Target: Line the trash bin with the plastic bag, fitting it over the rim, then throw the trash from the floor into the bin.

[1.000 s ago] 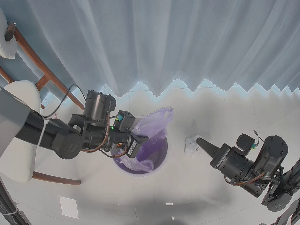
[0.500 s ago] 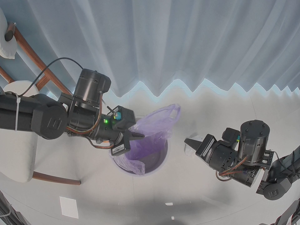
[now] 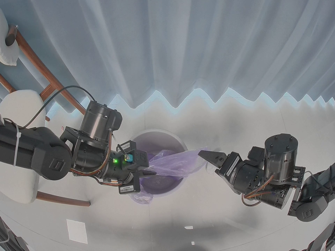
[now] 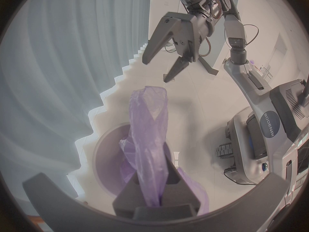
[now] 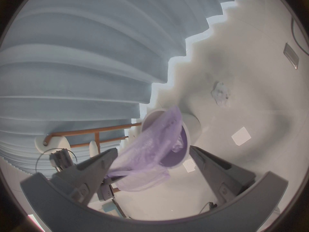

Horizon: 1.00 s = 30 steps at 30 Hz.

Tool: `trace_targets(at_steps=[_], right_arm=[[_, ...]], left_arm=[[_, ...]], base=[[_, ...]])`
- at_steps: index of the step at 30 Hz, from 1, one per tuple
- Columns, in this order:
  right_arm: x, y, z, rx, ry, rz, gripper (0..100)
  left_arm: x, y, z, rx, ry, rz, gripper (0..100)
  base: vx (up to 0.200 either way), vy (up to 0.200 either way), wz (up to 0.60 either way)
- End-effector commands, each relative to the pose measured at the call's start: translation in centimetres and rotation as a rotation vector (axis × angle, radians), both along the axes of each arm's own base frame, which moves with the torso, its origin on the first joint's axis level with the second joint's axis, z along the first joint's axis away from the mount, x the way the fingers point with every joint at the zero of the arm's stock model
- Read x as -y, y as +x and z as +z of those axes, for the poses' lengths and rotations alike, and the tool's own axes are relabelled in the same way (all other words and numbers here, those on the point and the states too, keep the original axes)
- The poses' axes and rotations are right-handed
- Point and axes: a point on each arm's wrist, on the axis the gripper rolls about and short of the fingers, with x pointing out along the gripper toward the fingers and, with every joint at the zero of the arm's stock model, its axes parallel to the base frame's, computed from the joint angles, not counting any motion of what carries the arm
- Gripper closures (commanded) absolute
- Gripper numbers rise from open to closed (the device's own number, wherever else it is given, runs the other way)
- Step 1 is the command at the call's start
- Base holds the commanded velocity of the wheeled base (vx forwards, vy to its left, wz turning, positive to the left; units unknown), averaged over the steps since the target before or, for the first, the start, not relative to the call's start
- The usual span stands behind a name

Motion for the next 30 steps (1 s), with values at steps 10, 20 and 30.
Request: trace_targets(at_steps=[10, 20, 30], right_arm=[[-1.5, 0.7, -2.8, -0.104, -0.041, 0.015, 0], [-3.1, 3.1, -3.2, -0.092, -0.031, 0.012, 0], [-3.3, 3.3, -4.9, -0.135, -0.06, 0.006, 0]], left_arm=[[0.0, -0.2, 0.0, -0.012, -0.009, 0.018, 100], [-0.3, -0.3, 0.3, -0.007, -0.015, 0.024, 100], [-0.9, -0.1, 0.4, -0.005, -0.018, 0.044, 100]], base=[[0.0, 0.0, 0.0], [0.0, 0.0, 0.0], [0.0, 0.0, 0.0]])
